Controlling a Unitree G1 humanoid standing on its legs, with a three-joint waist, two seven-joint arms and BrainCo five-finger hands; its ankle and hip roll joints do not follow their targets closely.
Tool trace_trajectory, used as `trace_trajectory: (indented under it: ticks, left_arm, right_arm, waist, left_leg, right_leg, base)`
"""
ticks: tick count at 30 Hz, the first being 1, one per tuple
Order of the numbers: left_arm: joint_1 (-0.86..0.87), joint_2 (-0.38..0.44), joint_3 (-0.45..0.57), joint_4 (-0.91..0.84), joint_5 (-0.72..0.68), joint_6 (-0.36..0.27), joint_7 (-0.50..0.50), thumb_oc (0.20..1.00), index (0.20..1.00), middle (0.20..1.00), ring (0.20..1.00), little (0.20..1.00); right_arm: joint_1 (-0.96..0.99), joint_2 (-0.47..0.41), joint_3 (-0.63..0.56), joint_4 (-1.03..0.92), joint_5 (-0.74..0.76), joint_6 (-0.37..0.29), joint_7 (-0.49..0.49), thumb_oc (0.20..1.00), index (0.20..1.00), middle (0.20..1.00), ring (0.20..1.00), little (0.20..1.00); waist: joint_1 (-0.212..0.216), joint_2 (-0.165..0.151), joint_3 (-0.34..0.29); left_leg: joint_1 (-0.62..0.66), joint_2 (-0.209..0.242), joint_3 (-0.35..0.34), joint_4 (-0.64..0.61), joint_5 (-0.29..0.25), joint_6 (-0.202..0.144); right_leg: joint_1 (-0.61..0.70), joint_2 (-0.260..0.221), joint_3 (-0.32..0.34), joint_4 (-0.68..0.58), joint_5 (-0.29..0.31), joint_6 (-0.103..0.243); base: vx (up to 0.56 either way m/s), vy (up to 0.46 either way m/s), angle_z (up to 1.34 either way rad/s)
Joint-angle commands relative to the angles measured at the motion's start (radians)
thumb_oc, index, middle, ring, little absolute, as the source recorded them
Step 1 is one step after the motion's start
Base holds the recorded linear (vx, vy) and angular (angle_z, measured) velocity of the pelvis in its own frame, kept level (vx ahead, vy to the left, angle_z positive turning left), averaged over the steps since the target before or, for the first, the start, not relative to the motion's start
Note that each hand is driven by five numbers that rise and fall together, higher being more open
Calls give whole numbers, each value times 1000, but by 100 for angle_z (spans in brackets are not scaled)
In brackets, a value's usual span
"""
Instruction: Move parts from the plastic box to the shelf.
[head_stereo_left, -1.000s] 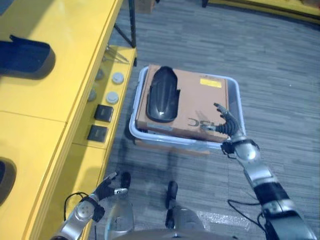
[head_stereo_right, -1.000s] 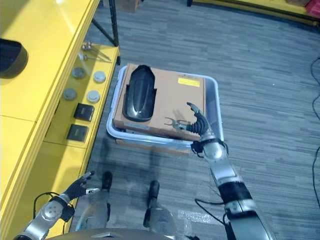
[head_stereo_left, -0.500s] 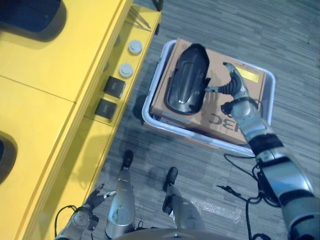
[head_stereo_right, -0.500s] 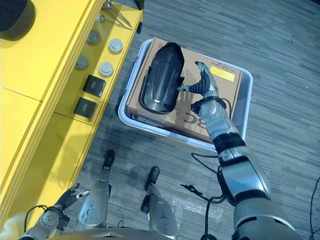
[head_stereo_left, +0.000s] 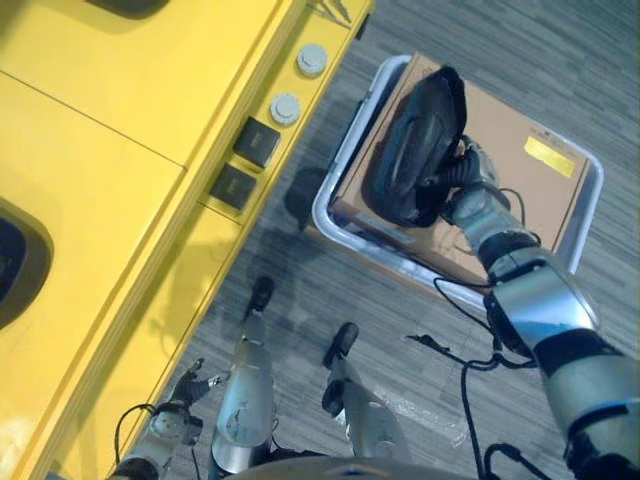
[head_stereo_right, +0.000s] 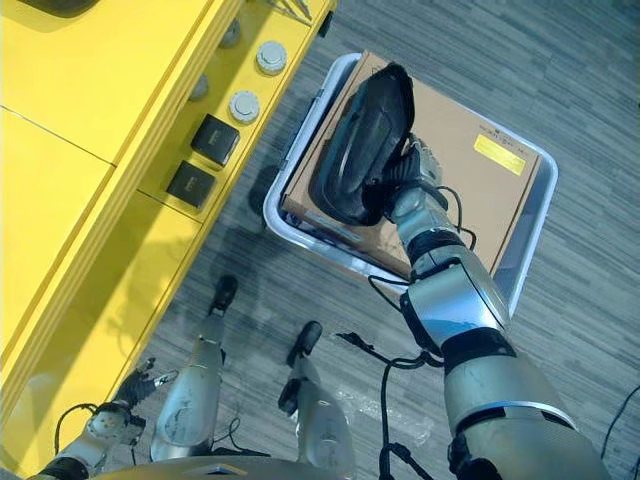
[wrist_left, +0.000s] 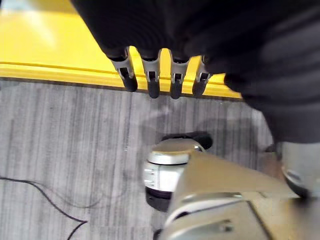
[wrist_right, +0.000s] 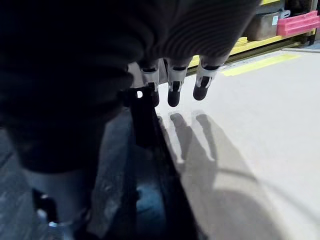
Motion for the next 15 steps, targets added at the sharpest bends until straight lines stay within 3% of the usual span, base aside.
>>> trace_trajectory:
  ticks: [1, 7, 15]
  left_arm:
    - [-19, 10, -30, 2, -40, -2, 6, 1000, 1000, 1000, 1000, 1000]
    - [-19, 24, -13, -11, -6, 1, -13, 1000, 1000, 1000, 1000, 1000]
    - [22, 44, 34, -80, 3, -4, -23, 1000, 1000, 1000, 1000, 1000]
  right_arm:
    - [40, 30, 54, 69, -25, 22, 58, 200, 200, 200, 200, 200]
    - [93, 27, 29, 116, -43, 32, 104, 200, 200, 200, 200, 200]
    - [245, -89, -83, 94, 25, 14, 100, 200, 200, 200, 200, 200]
  waist:
    - [20, -8, -8]
    - [32, 14, -27]
    - [24, 41, -73]
  left_leg:
    - [55, -6, 17, -8, -125, 16]
    - [61, -13, 10, -8, -126, 14]
    - [111, -12, 24, -8, -138, 17]
  right_leg:
    - [5, -42, -5, -4, -95, 55]
    - [16, -48, -17, -4, -100, 55]
    - [61, -55, -18, -4, -113, 55]
  base:
    - [8, -10, 3]
    - [0, 1, 3]
    - [9, -7, 6]
